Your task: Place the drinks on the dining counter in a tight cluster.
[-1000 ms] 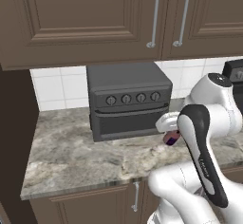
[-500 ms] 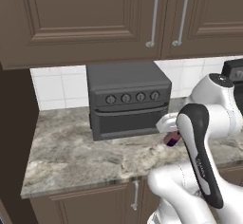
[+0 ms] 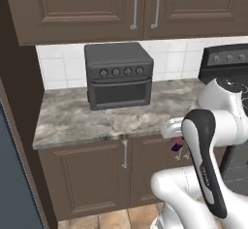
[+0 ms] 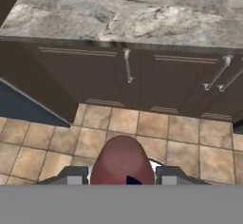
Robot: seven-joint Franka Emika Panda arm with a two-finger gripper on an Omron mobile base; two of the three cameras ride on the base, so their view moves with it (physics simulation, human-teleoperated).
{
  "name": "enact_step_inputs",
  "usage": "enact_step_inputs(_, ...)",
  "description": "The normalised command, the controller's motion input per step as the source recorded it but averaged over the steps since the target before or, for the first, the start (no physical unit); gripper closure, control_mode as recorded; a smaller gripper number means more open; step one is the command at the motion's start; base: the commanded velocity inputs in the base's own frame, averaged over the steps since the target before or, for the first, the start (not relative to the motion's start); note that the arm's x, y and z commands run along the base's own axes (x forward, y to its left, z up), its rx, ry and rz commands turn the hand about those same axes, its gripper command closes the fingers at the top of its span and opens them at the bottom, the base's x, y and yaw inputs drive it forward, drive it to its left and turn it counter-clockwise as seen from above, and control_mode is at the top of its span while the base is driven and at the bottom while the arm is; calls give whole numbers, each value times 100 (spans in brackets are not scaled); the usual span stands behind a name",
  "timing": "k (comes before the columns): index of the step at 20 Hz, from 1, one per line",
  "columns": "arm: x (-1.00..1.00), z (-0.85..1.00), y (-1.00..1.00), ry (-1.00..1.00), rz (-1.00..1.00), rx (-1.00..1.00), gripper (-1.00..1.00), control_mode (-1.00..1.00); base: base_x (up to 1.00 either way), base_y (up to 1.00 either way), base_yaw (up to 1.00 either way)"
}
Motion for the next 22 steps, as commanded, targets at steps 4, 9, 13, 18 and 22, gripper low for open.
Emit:
enact_step_inputs(4,0,0,0,0,0,0,100,100,-64,24,14)
enact_step_inputs(9,0,0,0,0,0,0,100,100,-11,16,75)
enact_step_inputs(13,0,0,0,0,0,0,100,100,0,4,100)
enact_step_inputs(18,0,0,0,0,0,0,100,100,0,8,100)
enact_step_inputs(22,0,0,0,0,0,0,100,100,0,11,100)
